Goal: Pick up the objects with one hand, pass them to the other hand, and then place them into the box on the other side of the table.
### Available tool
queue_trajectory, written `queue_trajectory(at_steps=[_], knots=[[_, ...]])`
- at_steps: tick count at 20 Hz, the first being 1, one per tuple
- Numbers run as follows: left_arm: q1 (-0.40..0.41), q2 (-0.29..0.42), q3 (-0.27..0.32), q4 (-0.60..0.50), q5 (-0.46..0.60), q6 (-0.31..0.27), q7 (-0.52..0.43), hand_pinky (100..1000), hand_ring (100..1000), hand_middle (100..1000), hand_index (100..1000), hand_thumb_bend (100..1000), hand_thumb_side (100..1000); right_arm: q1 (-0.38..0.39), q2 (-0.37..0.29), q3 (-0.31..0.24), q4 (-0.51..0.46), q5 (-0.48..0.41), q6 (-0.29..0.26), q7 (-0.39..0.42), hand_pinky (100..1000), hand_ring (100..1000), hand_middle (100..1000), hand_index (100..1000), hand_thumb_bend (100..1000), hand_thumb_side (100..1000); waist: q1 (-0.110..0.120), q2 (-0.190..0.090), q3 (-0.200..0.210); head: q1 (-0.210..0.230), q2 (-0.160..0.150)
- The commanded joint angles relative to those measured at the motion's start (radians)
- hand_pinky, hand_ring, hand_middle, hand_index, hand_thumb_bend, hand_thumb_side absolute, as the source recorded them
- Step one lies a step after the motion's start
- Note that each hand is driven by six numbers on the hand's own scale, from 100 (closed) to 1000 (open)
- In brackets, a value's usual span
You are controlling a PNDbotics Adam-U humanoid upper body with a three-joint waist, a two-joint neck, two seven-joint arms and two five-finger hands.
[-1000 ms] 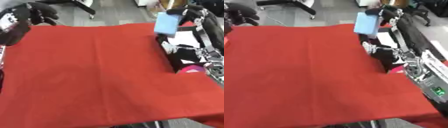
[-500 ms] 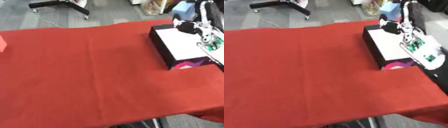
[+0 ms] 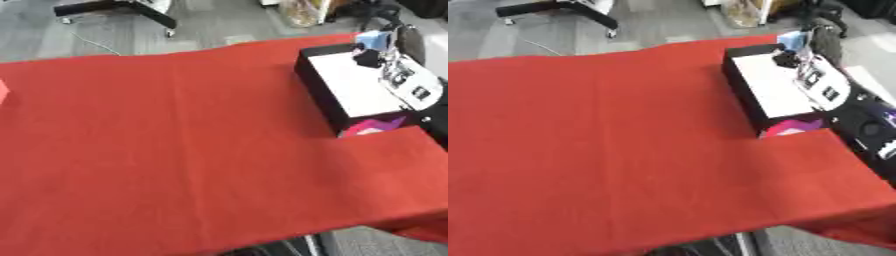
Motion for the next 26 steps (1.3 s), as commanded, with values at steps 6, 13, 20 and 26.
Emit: queue_trajectory(at_steps=[6,13,20,26], knots=[[-0.001,0.006,0.010,-0.027,0.002,0.007,0.000,770,782,755,858,100,815,-0.010,-0.043,-0.022,-0.012,0.110,-0.005,0.139,771,974,923,1000,662,589,-0.004,-0.014,-0.007,-0.003,-0.003],[0.014,0.026,0.037,-0.012,-0.037,0.004,0.020,766,783,754,855,100,808,0.128,-0.048,-0.111,-0.431,0.194,-0.006,-0.084,706,946,894,1000,499,658,-0.008,-0.018,-0.027,0.043,-0.003],[0.032,0.060,0.113,0.040,-0.142,0.004,0.129,757,779,750,848,100,787,0.327,0.194,-0.121,-1.004,0.379,-0.084,-0.242,698,912,839,991,206,394,-0.009,-0.020,-0.063,0.170,-0.003],[0.056,0.054,0.158,0.085,-0.214,0.010,0.209,748,776,745,842,100,783,0.349,0.440,-0.034,-1.029,0.541,-0.274,-0.217,670,891,809,978,163,396,-0.001,-0.021,-0.091,0.311,-0.003]])
